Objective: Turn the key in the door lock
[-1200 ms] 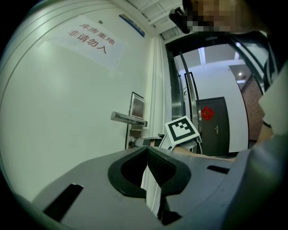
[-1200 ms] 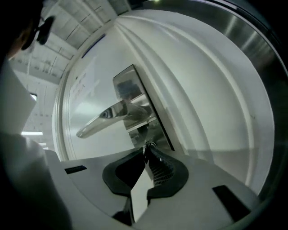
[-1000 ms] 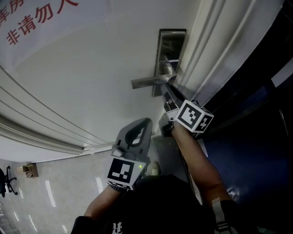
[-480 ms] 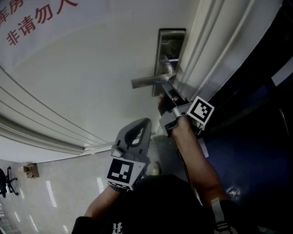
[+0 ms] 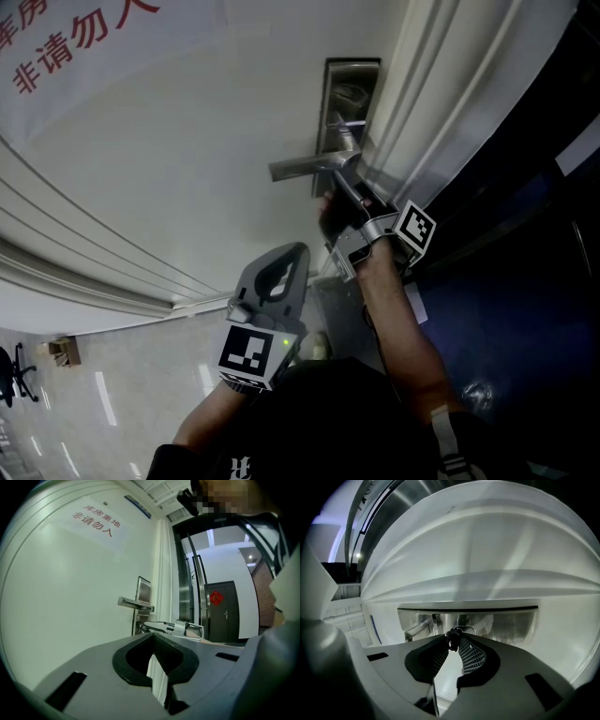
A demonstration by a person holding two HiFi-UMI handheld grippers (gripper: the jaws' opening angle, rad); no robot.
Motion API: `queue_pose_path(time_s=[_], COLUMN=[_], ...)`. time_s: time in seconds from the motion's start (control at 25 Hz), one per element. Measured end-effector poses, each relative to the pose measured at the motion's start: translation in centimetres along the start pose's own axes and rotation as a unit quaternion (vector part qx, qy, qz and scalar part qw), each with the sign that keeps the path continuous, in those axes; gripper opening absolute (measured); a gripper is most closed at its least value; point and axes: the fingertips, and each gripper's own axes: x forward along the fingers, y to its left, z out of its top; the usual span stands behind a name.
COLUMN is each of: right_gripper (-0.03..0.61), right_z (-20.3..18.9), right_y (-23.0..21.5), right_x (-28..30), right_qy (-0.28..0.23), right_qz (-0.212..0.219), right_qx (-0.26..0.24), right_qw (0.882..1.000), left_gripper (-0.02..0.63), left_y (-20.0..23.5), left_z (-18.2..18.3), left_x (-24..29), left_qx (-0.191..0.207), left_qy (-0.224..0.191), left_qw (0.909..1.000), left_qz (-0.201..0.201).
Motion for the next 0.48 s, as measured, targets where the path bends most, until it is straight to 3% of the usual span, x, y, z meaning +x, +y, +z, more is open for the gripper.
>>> queue_pose_path(time_s=[0.24, 0.48], right_gripper=[0.069, 0.083], right_z=[-0.24, -0.37], right_y=[0.35, 0.48], right_x=[0.21, -0.46], right_qy=[0.004, 0.002], right_qz=[0.036, 0.039], right_qx=[0.024, 0.021], right_qw=[0.999, 0.999], left_gripper=[0.008, 0.008], left_y=[-0.13, -0.10], left_z=[0.00, 0.02], left_x=[0.00, -0.10], left_qx=[0.000, -0.003], left_qy=[0.001, -0.001], left_qw=[1.0000, 1.0000], left_qz=[-0.002, -0.005])
